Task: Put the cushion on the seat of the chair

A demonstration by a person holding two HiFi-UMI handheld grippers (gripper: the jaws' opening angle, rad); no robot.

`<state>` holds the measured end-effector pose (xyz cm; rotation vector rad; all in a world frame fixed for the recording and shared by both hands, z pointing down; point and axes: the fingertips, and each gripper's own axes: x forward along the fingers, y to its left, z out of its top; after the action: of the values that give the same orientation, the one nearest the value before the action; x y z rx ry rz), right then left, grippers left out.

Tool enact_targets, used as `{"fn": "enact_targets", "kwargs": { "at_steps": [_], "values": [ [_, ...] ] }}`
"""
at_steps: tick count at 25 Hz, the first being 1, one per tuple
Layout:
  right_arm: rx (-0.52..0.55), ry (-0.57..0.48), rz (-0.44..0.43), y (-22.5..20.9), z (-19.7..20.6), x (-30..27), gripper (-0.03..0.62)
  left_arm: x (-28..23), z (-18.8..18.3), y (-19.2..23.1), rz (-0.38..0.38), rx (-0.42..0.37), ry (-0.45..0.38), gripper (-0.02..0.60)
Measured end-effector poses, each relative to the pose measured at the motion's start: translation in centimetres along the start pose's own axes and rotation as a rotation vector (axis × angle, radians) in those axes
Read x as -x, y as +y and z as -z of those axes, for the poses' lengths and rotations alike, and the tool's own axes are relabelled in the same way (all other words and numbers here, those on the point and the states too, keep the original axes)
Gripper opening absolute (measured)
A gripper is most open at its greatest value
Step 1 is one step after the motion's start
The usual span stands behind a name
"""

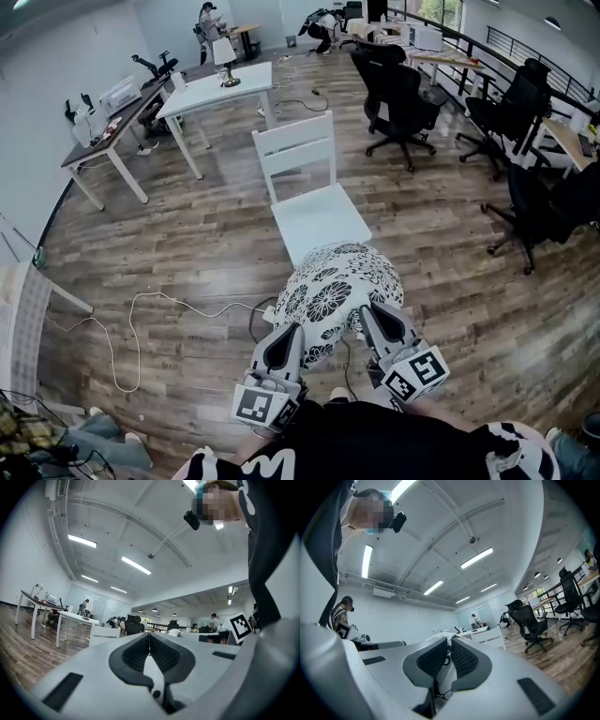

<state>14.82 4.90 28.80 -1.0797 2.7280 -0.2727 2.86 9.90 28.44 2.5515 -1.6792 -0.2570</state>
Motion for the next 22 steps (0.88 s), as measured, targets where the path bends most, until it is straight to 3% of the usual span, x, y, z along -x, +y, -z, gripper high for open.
{"fn": "enact_targets", "kwargs": {
  "at_steps": [7, 17, 22],
  "values": [
    [-0.033, 0.018, -0.016, -0.5, 1.0, -1.0, 0.034, 0.3, 1.5, 0.9, -0.049, 0.005, 0.064, 0.006],
    [-0.055, 0.047, -0.052, -1.0, 2.0, -4.5, 0.034, -0.9, 1.7, 3.9, -0.098, 0.010, 0.071, 0.006],
    [-0.040, 0.043, -0.034, -2.1, 2.1, -6.4, 0.034, -3.2, 0.5, 5.2, -0.054, 0.033, -0.003, 0.006]
  ]
}}
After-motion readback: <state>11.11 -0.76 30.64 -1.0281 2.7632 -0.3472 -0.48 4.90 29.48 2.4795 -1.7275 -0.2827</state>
